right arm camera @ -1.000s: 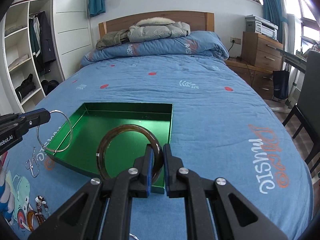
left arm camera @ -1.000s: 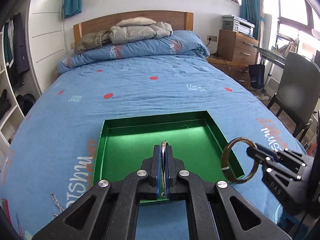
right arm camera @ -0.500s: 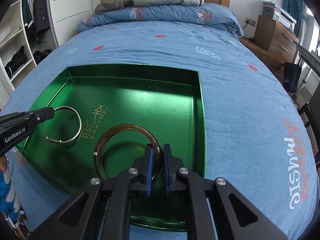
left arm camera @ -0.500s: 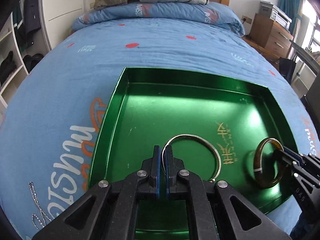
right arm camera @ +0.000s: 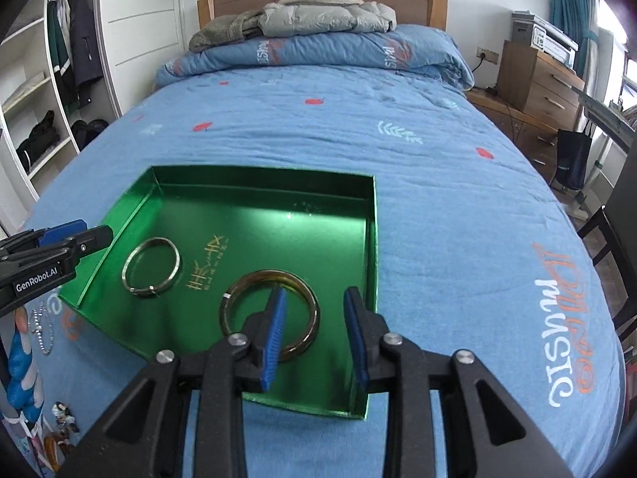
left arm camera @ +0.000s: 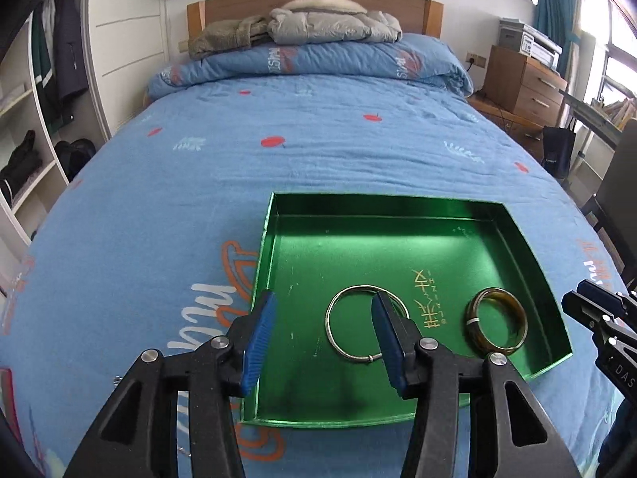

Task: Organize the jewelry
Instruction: 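Withdraw both tools from the tray back toward the remaining jewelry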

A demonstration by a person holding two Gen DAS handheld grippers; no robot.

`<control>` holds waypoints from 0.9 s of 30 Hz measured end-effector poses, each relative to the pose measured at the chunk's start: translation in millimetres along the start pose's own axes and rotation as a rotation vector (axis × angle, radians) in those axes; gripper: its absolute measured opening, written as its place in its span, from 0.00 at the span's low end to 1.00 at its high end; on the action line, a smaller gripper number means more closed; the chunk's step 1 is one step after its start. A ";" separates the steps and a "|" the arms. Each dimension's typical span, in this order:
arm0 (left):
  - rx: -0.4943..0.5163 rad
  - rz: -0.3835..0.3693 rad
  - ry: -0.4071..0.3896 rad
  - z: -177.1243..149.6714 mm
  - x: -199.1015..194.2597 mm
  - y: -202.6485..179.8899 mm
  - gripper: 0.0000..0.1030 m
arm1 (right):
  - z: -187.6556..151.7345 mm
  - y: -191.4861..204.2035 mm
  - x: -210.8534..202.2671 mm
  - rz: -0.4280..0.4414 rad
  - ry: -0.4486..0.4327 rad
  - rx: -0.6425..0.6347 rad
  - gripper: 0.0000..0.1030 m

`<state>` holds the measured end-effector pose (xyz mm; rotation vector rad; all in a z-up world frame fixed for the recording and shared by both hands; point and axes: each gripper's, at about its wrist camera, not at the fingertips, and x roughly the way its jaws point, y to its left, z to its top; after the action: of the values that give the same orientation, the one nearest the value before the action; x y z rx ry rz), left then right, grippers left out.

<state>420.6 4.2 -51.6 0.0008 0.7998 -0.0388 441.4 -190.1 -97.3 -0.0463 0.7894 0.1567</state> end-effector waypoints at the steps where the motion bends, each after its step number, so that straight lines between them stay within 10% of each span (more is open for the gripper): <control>1: 0.008 -0.001 -0.029 1.4 -17.8 -0.1 0.48 | 0.7 1.9 -17.4 0.008 -0.026 -0.004 0.28; 13: 0.017 0.028 -0.200 -54.0 -211.1 43.0 0.55 | -42.0 28.2 -243.2 0.084 -0.324 -0.019 0.28; 27: 0.012 0.056 -0.214 -165.3 -289.3 55.5 0.61 | -146.9 46.4 -361.8 0.041 -0.408 0.013 0.38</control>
<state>102.6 72.2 39.8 0.0303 0.5850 0.0092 80.0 -203.4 57.0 0.0140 0.3840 0.1921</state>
